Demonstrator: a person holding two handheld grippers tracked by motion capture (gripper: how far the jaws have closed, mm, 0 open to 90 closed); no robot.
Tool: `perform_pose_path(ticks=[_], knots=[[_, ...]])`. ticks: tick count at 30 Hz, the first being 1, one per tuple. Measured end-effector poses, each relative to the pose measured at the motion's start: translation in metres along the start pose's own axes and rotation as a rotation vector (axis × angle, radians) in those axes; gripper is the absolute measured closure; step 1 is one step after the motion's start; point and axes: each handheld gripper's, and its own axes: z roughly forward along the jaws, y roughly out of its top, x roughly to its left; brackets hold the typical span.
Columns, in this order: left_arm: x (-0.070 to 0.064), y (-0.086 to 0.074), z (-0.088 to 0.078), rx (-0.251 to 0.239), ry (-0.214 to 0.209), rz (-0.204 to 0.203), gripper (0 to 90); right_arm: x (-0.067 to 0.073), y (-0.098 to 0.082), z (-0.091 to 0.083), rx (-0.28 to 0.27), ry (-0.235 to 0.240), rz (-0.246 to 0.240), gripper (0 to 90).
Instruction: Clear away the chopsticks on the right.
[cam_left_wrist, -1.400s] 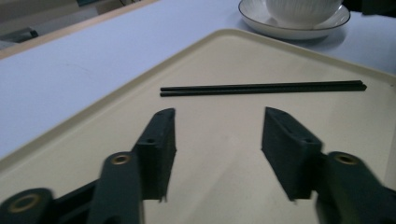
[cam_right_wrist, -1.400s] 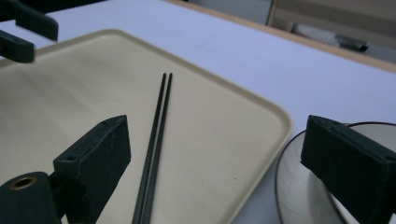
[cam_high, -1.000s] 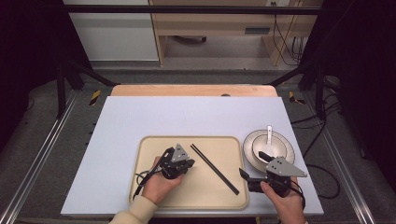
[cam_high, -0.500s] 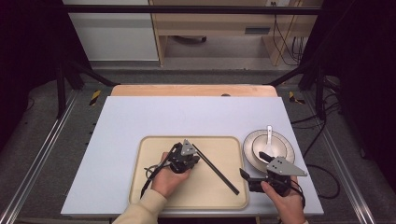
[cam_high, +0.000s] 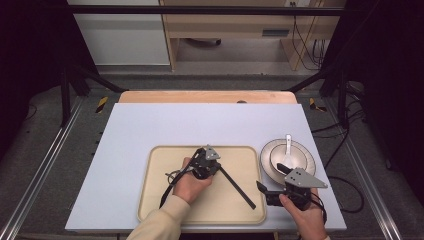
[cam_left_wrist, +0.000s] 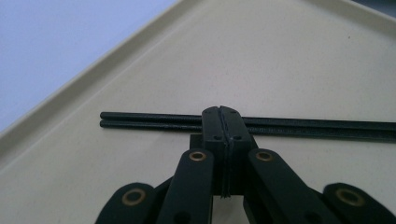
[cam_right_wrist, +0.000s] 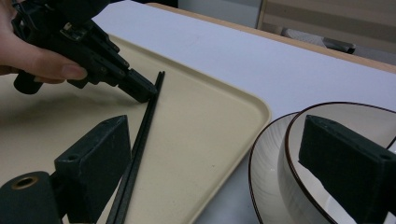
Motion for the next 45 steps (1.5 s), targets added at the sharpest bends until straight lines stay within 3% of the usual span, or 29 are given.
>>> perform_pose_path(ticks=[14,29,45], knots=[[-0.011,0.022,0.024,-0.029,-0.041,0.023,89.9,-0.001,-0.001,0.001,0.014,-0.005,0.004,9.9],[-0.035,0.04,0.041,-0.033,-0.114,0.107,89.8,0.0,-0.002,0.001,0.013,0.015,-0.02,11.4],[-0.056,0.051,0.05,-0.033,-0.173,0.17,89.8,0.001,-0.003,0.001,0.02,0.033,-0.032,11.4]])
